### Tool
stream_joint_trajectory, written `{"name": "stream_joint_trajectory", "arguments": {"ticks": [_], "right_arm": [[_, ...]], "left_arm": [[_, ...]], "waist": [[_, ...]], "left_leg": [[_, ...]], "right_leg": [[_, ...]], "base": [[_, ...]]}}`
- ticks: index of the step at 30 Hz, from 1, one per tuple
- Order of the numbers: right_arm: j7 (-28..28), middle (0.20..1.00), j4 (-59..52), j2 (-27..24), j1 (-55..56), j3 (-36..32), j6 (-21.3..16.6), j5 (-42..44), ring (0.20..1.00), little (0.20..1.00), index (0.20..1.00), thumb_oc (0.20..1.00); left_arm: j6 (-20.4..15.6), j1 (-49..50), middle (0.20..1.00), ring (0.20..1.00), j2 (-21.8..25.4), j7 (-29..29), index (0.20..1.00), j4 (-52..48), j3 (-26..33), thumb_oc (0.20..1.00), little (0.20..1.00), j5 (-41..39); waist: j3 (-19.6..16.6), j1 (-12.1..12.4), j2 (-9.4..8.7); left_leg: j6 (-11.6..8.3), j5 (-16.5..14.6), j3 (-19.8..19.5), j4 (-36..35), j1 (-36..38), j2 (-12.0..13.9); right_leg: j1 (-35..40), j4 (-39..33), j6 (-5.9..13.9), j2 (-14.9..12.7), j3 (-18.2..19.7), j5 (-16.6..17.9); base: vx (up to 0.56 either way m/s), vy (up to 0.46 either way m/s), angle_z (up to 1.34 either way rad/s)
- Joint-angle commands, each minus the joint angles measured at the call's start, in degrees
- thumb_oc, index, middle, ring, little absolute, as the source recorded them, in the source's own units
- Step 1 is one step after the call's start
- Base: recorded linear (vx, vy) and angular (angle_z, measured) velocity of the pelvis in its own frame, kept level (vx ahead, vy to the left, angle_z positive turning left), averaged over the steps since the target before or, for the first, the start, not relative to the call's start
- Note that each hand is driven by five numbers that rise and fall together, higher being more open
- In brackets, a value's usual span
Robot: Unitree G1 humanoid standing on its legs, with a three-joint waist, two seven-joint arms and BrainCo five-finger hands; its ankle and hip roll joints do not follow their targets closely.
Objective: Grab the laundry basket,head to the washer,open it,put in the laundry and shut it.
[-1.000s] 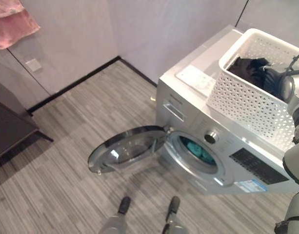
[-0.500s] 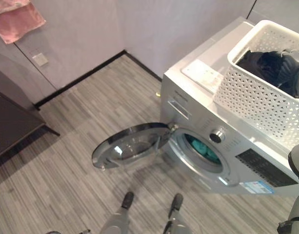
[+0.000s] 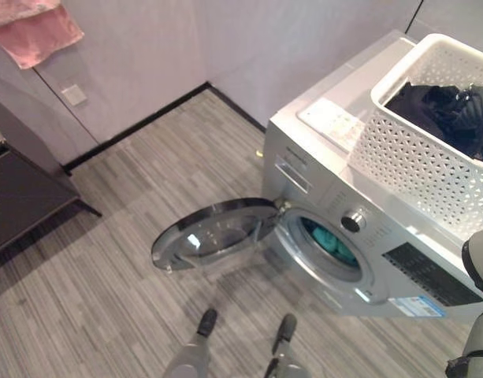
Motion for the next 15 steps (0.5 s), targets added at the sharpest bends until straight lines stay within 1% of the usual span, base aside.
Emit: {"name": "stream_joint_trajectory", "arguments": {"ticks": [1,3,5,10,11,14,15], "right_arm": [[-1.0,0.2,2.0,4.8,1.7,2.1,0.9,2.1,0.2,0.2,0.2,0.2],[-1.5,0.2,2.2,5.2,2.0,1.5,1.0,1.9,0.2,0.2,0.2,0.2],[-3.2,0.2,3.0,5.9,2.3,-0.6,1.6,2.9,0.2,0.2,0.2,0.2],[-5.1,0.2,3.1,5.5,2.4,-2.4,1.8,3.2,0.2,0.2,0.2,0.2],[-7.1,0.2,3.3,4.9,2.4,-4.4,1.9,3.9,0.2,0.2,0.2,0.2],[-8.8,0.2,4.5,4.5,1.2,-6.8,2.6,5.5,0.2,0.2,0.2,0.2],[-9.8,0.2,5.2,4.4,0.9,-8.4,2.8,7.2,0.2,0.2,0.2,0.2]], "left_arm": [[-0.1,-3.7,1.0,1.0,3.2,-0.2,1.0,-1.2,-2.0,1.0,1.0,2.0],[0.0,-3.8,1.0,1.0,3.0,0.0,1.0,-0.9,-2.1,1.0,1.0,2.1],[0.3,-4.8,1.0,1.0,3.0,0.6,1.0,0.3,-1.1,1.0,1.0,2.1],[0.4,-4.8,1.0,1.0,2.6,0.8,1.0,0.6,-1.0,1.0,1.0,2.4],[0.5,-5.2,1.0,1.0,2.4,0.9,1.0,1.0,-0.9,1.0,1.0,2.5],[0.5,-5.5,1.0,1.0,2.4,0.8,1.0,1.1,-1.1,1.0,1.0,2.4],[0.4,-5.7,1.0,1.0,2.5,1.0,1.0,0.9,-1.1,1.0,1.0,2.2]], "waist": [[6.0,2.8,-2.43],[6.0,2.7,-2.47],[5.7,2.9,-2.82],[4.9,2.6,-3.42],[4.4,2.5,-3.44],[3.2,1.9,-3.17],[2.7,1.8,-3.02]], "left_leg": [[2.74,5.0,2.8,2.5,1.2,-4.6],[2.71,4.9,2.8,2.5,1.2,-4.6],[2.68,4.1,2.9,2.2,2.5,-4.4],[2.62,4.1,2.5,1.6,3.7,-4.6],[2.5,4.1,2.4,1.2,4.6,-4.6],[2.36,3.6,2.5,0.1,6.5,-4.4],[2.3,3.6,2.5,-0.3,7.1,-4.4]], "right_leg": [[3.6,-0.1,1.15,-0.2,1.2,-4.1],[3.7,-0.1,1.19,-0.2,1.1,-4.1],[4.7,-0.1,1.11,-0.1,1.1,-4.3],[6.1,-0.1,1.18,-0.4,0.2,-4.6],[6.9,-0.1,1.29,-0.6,-0.2,-4.7],[8.6,-0.1,1.28,-0.6,-0.7,-5.2],[9.2,-0.1,1.31,-0.6,-1.0,-5.4]], "base": [[0.0,0.0,0.0],[0.0,0.0,0.0],[0.0,0.0,0.0],[0.02,0.004,0.1],[0.03,0.005,0.22],[0.02,0.025,0.13],[0.03,0.028,0.19]]}}
